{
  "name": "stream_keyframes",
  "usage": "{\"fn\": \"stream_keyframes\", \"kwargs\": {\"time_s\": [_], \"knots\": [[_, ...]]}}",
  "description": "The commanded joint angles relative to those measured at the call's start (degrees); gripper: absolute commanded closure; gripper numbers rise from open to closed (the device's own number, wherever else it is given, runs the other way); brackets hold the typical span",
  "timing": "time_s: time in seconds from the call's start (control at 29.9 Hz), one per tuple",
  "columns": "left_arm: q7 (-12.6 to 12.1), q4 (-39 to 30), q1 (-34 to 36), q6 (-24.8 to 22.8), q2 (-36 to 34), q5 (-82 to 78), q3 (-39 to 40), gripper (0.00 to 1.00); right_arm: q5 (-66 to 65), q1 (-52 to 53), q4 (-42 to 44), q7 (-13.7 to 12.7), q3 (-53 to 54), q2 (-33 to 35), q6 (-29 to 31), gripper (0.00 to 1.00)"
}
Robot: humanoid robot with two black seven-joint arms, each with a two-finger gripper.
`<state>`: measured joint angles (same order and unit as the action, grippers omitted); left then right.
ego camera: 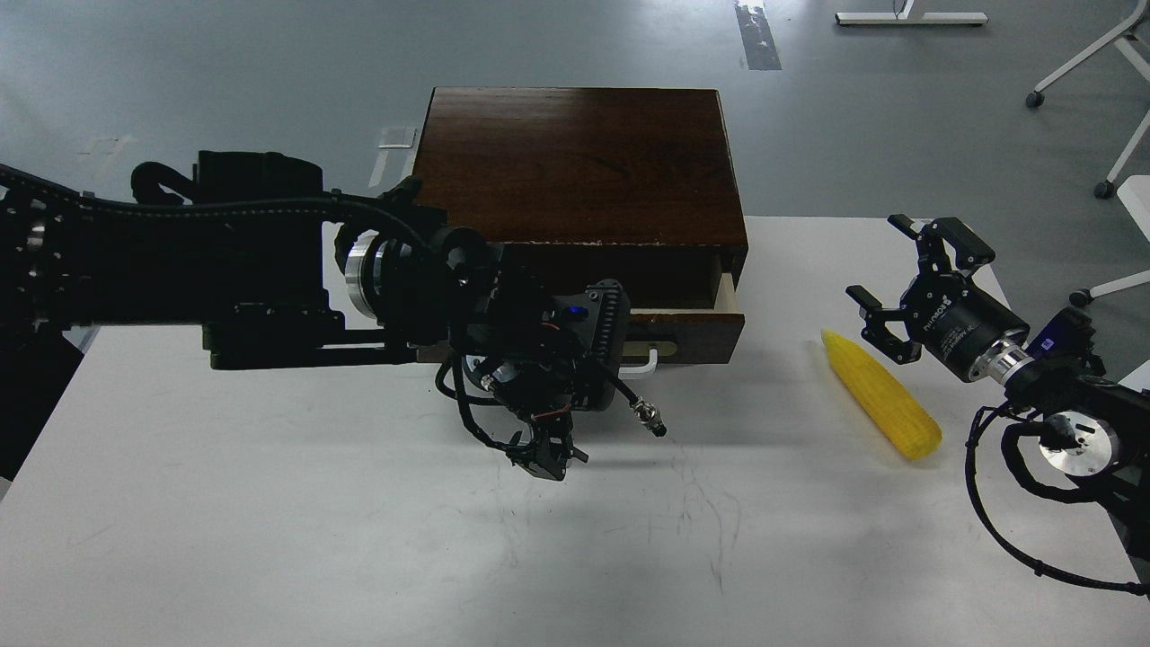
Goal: Put corn in drawer with both arms
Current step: 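Pull the drawer open toward the robot with the left gripper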
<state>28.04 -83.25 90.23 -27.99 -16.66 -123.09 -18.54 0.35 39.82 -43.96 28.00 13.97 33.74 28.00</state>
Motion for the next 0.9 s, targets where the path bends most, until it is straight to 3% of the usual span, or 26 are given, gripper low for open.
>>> {"fn": "stream_keyframes", "kwargs": {"time_s": [0.0,0.27,0.87], "knots": [[0.0,-1.6,0.0,0.0,-1.4,0.0,0.0,0.02,0.0,0.0,-0.1,0.0,0.0,-0.1,0.0,0.0],[0.0,-6.7,-0.4,0.0,-4.7,-0.1,0.0,0.02,0.0,0.0,-0.1,0.0,0.0,-0.1,0.0,0.0],[0.0,-6.6,1.2,0.0,-4.7,-0.1,0.5,0.02,0.0,-0.2,-0.2,0.0,-0.1,-0.1,0.0,0.0]]}}
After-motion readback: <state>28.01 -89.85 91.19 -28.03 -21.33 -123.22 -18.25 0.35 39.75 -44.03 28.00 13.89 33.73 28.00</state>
